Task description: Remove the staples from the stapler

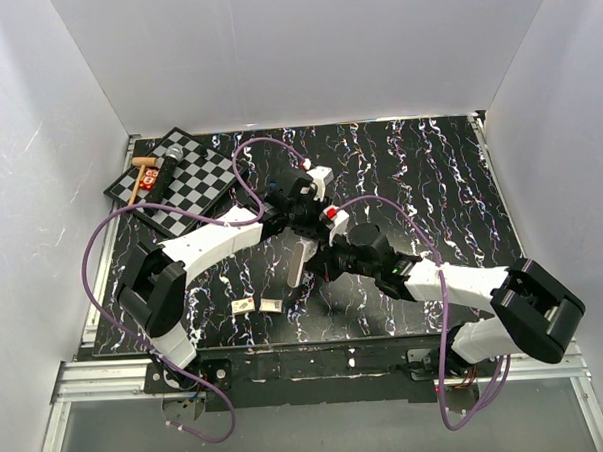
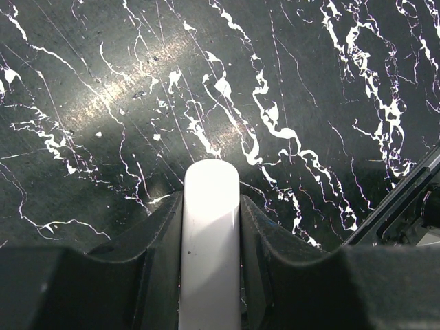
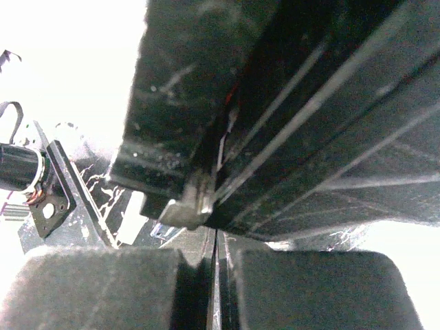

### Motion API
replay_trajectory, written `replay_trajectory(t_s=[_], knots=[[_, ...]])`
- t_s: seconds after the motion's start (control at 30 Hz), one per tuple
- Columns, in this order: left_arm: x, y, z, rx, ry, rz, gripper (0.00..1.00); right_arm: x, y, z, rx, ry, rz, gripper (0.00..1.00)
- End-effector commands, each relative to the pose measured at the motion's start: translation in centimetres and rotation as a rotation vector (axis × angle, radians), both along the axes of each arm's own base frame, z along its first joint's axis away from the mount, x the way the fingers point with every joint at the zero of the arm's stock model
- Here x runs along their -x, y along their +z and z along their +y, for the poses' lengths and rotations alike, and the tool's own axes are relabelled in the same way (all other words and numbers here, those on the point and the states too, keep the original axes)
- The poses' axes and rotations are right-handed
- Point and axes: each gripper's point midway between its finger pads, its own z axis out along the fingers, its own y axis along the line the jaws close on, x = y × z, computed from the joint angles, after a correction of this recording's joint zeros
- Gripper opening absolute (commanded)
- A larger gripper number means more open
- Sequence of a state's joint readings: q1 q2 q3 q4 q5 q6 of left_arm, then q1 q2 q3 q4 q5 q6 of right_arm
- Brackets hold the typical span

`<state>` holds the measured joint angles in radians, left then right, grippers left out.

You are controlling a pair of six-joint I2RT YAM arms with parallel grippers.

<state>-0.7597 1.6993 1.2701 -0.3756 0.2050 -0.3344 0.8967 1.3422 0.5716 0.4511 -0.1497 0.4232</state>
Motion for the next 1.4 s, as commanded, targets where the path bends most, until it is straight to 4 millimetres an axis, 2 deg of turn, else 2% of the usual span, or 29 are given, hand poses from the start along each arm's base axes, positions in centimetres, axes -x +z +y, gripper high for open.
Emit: replay_trajectory(t_s=[0.0,0.13,0.23,0.33,0.47,0.53,0.6,0.7,0.77,0.83,0.9,1.0,1.07,1.17,1.2,1.27,1.37], knots=[[-0.5,2.7,-1.7,0.058,-0.026,-0.057,0.0,-0.2,1.4,1.1,-0.079,0.02,-0.031,0.01],[-0.4,3.2,-1.5,0.065,-0.017,-0.067,0.0,-0.3,1.0,1.0,-0.074,0.017,-0.021,0.01],[-0.6,2.2,-1.3,0.04,-0.008,-0.063,0.0,0.2,2.5,1.7,-0.113,0.064,-0.021,0.01],[-0.5,2.2,-1.5,0.049,-0.014,-0.052,0.0,0.3,3.4,1.7,-0.133,0.066,-0.031,0.01],[-0.4,4.1,-1.3,0.077,-0.012,-0.088,0.0,-0.4,-0.1,0.1,-0.056,0.002,0.002,0.01],[-0.4,4.7,-1.2,0.085,-0.012,-0.099,0.0,-0.4,-0.4,0.1,-0.075,0.003,0.021,0.01],[-0.3,4.9,-1.3,0.093,-0.016,-0.097,0.0,-0.4,0.4,0.4,-0.089,0.019,0.018,0.01],[-0.4,4.5,-1.4,0.091,-0.012,-0.091,0.0,0.0,2.9,1.4,-0.14,0.065,0.003,0.01],[-0.5,4.7,-1.4,0.091,-0.01,-0.099,0.0,0.0,3.7,1.4,-0.156,0.063,-0.014,0.01],[-0.4,5.0,-1.3,0.094,-0.013,-0.105,0.0,-0.3,3.0,0.8,-0.137,0.036,-0.02,0.01],[-0.3,5.6,-1.2,0.1,-0.015,-0.113,0.0,-0.7,1.0,0.0,-0.093,0.001,0.0,0.01],[-0.3,6.0,-0.9,0.101,-0.008,-0.128,0.0,-0.7,0.1,-0.2,-0.086,-0.001,0.017,0.01],[-0.3,5.5,-0.8,0.092,-0.006,-0.121,0.0,-0.3,1.7,0.6,-0.118,0.047,0.015,0.01],[-0.7,4.8,-1.2,0.082,-0.007,-0.112,0.0,0.7,5.4,2.0,-0.178,0.1,-0.036,0.01],[-0.7,4.8,-1.3,0.084,-0.007,-0.112,0.0,0.9,6.1,2.1,-0.179,0.106,-0.056,0.01],[-0.9,5.5,-1.3,0.09,-0.008,-0.129,0.0,0.7,5.3,1.6,-0.134,0.082,-0.062,0.01],[-0.9,6.2,-0.8,0.082,-0.001,-0.15,0.0,-0.6,1.7,0.2,-0.071,0.004,-0.035,0.01]])
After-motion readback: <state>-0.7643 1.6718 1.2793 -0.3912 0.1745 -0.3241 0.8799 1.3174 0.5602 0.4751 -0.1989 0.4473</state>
